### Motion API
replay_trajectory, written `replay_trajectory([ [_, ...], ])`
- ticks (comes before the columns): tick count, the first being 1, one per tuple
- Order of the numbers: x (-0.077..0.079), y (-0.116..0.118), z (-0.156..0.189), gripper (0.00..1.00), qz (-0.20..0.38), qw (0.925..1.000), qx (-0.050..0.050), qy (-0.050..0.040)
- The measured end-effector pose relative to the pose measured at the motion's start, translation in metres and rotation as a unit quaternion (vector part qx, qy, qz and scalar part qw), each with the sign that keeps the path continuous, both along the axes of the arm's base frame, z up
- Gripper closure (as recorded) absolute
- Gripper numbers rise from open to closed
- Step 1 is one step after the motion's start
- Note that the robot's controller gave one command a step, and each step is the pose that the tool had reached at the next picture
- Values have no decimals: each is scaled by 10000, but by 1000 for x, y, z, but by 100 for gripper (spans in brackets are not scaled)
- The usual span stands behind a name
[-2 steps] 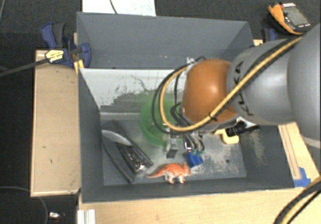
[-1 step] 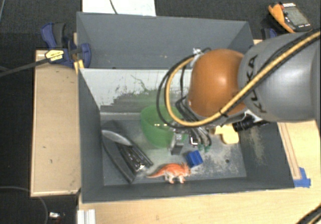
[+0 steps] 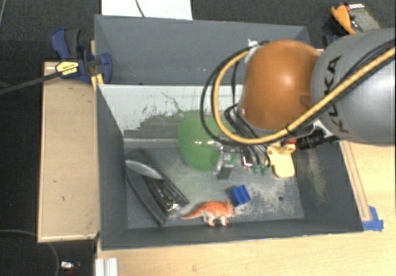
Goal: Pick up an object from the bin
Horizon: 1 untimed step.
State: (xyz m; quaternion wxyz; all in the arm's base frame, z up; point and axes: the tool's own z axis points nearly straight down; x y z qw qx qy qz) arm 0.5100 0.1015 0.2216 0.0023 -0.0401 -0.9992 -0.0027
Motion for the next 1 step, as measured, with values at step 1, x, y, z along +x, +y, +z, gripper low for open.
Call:
replay_trajectory([
  [1,14,29,-49,0,135,9999,3,-3],
])
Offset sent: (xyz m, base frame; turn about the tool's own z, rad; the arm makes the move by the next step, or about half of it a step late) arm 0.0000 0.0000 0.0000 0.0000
